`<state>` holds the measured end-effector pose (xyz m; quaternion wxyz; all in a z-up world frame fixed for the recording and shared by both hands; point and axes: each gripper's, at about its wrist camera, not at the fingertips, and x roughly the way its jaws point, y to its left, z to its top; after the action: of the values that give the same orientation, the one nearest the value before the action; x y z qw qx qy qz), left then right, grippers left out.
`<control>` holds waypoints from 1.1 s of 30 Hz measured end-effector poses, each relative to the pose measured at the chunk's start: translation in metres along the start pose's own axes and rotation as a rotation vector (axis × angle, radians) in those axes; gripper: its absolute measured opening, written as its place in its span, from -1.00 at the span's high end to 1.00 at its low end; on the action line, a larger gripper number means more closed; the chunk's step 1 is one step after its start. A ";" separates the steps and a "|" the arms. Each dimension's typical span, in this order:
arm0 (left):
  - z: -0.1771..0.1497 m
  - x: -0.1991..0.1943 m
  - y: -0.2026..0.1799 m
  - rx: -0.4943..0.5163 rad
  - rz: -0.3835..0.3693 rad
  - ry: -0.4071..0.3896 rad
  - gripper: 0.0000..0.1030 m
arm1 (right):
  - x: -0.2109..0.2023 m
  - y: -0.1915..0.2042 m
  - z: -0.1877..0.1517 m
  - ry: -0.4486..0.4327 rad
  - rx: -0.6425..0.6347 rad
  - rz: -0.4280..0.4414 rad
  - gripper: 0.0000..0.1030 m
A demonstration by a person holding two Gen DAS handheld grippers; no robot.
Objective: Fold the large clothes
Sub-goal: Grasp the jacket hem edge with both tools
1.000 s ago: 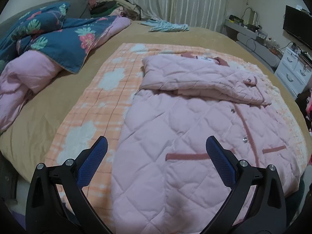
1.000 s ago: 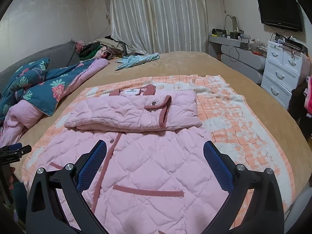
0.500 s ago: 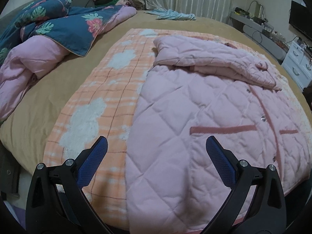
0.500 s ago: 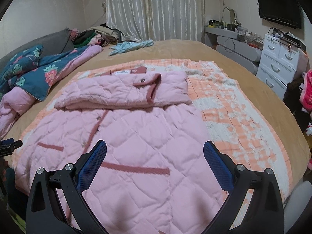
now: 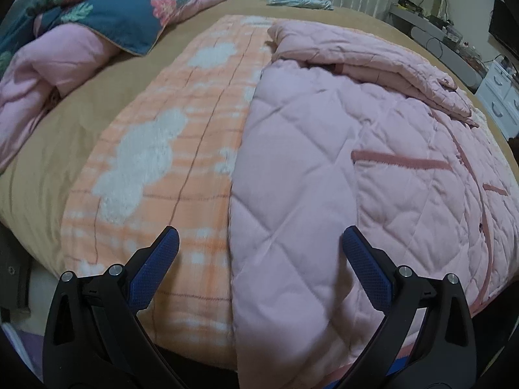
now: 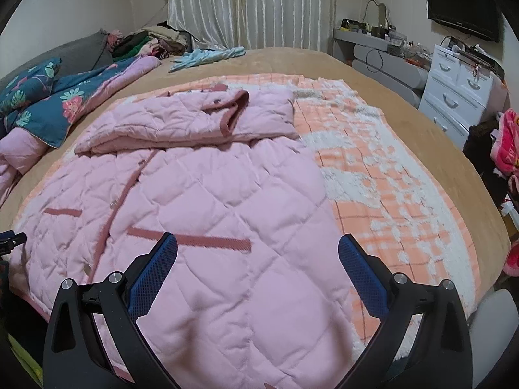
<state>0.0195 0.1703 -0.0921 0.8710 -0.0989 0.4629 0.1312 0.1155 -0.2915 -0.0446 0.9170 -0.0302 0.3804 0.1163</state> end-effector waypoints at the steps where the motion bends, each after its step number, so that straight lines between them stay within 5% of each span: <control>1: -0.002 0.001 0.002 -0.002 -0.008 0.006 -0.84 | 0.000 -0.002 -0.002 0.004 0.002 -0.003 -0.92; 15: -0.029 0.008 0.006 -0.010 -0.116 0.079 -0.84 | -0.002 -0.028 -0.035 0.078 -0.005 -0.013 -0.92; 24: -0.040 0.003 -0.026 0.084 -0.191 0.095 -0.83 | -0.006 -0.043 -0.067 0.164 -0.002 0.022 -0.92; 33: -0.047 0.005 -0.043 0.140 -0.174 0.110 -0.83 | 0.004 -0.047 -0.095 0.300 0.002 0.082 -0.92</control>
<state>-0.0002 0.1163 -0.1201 0.8572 -0.0849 0.5076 0.0167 0.0635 -0.3503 -0.1167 0.8444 -0.0308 0.5141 0.1474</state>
